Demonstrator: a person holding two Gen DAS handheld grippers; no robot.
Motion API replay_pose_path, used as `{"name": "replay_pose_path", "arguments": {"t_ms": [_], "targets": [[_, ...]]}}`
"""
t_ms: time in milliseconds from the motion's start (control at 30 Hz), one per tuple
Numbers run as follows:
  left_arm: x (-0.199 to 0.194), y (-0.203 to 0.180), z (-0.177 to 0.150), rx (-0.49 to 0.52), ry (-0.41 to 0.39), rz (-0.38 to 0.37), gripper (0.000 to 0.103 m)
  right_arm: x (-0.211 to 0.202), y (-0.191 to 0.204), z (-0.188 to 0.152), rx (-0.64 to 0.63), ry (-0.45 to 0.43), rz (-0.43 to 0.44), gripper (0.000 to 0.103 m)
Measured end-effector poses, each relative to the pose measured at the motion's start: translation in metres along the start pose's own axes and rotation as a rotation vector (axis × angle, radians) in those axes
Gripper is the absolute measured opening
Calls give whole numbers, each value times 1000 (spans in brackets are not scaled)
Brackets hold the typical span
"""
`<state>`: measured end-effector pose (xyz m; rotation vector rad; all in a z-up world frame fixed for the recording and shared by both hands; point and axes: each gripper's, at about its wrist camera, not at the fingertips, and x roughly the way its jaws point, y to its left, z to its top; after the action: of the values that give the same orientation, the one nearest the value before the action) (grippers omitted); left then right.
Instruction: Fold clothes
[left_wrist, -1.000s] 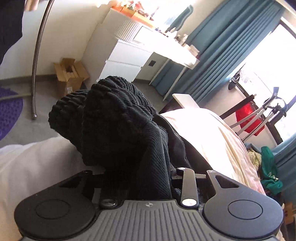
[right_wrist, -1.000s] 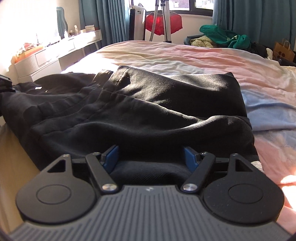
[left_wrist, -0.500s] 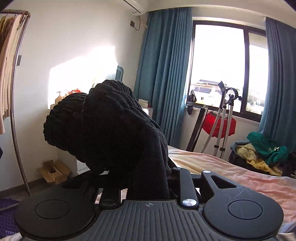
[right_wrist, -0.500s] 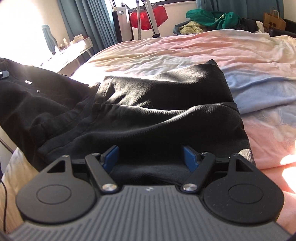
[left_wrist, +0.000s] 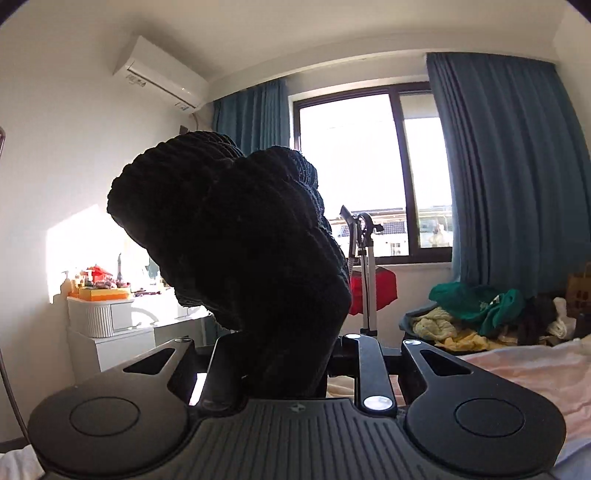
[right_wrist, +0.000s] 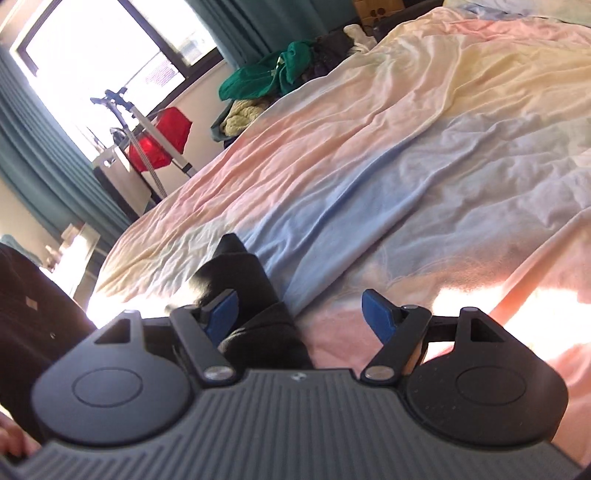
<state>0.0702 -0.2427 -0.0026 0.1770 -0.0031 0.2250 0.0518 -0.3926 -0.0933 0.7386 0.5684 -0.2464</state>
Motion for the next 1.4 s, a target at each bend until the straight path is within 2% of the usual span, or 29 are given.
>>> {"name": "replay_pose_path", "arguments": {"t_ms": [133,200,300,367,400,467,533,567,600,667,733,867,1000,1100,1233,1333,1400], "targets": [[-13,-68,-52,262,-19,-78,33,-9,-18,9,75,-89,-31,77],[-14,-92,-73,362,33,-139,36,-10,-23,10,97,-113,-49,77],[-12,-119,-97,489,109,-189,37,-10,-34,13,165,-121,-17,78],[-17,-132,-108,571,103,-196,37,-8,-37,15,189,-109,12,78],[-18,-134,-110,581,99,-197,38,-8,-36,15,188,-103,24,78],[-17,-134,-108,582,110,-217,48,-7,-36,15,190,-85,57,78],[-16,-124,-106,584,134,-254,81,-6,-34,15,194,-64,96,78],[-15,-120,-104,590,142,-277,84,-6,-34,15,201,-54,120,78],[-15,-102,-107,597,154,-311,86,-4,-34,14,208,-40,152,78],[-7,-28,-124,622,194,-387,88,-2,-29,12,207,-6,230,78],[1,10,-130,639,230,-428,89,0,-24,9,200,28,275,78],[5,64,-134,639,293,-454,90,7,-16,3,186,85,296,78],[0,115,-141,635,341,-429,90,12,-9,-7,219,112,321,78],[20,146,-139,527,404,-407,88,18,-1,-17,206,141,324,80],[43,182,-137,342,484,-394,84,25,-1,-21,228,97,303,81],[54,194,-133,270,505,-382,84,33,-5,-23,277,70,309,81],[63,200,-134,212,550,-375,83,38,-7,-26,317,53,332,81]]}}
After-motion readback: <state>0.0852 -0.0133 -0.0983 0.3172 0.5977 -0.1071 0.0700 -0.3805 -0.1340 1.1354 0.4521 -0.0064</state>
